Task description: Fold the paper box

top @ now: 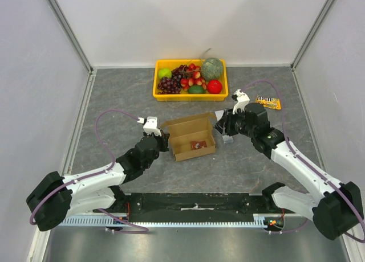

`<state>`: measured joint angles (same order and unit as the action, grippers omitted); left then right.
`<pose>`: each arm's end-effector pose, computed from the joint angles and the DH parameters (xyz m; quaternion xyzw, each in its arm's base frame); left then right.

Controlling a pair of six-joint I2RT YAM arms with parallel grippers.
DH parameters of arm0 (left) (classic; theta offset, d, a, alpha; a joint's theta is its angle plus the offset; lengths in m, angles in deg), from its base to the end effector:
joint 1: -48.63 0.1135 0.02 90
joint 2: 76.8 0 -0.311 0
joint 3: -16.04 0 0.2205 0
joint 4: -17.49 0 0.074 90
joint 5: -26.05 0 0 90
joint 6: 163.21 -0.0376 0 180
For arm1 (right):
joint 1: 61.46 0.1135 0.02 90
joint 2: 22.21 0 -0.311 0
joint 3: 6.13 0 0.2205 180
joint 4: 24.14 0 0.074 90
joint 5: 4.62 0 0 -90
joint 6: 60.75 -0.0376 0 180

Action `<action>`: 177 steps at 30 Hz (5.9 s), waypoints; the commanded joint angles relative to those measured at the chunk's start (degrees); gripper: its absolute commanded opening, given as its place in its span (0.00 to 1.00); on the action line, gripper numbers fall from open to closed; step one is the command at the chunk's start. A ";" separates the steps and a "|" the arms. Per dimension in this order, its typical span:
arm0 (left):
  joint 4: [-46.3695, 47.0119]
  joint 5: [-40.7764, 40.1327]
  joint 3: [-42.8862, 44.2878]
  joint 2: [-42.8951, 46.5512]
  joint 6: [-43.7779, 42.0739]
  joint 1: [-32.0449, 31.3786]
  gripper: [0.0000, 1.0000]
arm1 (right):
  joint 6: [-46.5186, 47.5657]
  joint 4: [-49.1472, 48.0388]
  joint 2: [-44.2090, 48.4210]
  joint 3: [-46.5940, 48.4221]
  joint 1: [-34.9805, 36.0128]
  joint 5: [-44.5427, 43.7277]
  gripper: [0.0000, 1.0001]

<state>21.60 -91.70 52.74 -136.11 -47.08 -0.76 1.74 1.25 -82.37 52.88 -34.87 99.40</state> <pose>0.1217 -0.1150 0.2621 0.0216 0.8000 -0.1935 0.5676 0.1609 0.0907 0.3295 -0.0574 0.8447 0.3298 0.4177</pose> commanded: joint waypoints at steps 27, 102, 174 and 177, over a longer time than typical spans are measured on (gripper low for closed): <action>0.84 -0.11 2.91 -1.34 0.68 -0.36 0.02 | 5.00 -16.81 -15.86 -1.39 2.32 -0.48 0.36; 6.12 -1.52 1.42 -8.72 2.87 -1.06 0.02 | 6.68 -53.55 -11.03 -25.47 17.09 -25.71 0.18; -2.23 12.97 -7.02 12.46 4.72 -1.94 0.30 | -1.32 -1.96 -20.08 13.64 15.86 -14.20 0.45; -3.28 15.26 -6.84 13.16 4.98 -1.94 0.32 | -1.50 -2.13 -19.73 13.20 15.95 -14.20 0.45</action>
<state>20.12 -80.02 45.31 -124.29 -44.15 -2.51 1.30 1.52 -104.19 66.96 -19.05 84.24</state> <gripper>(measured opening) 0.308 0.450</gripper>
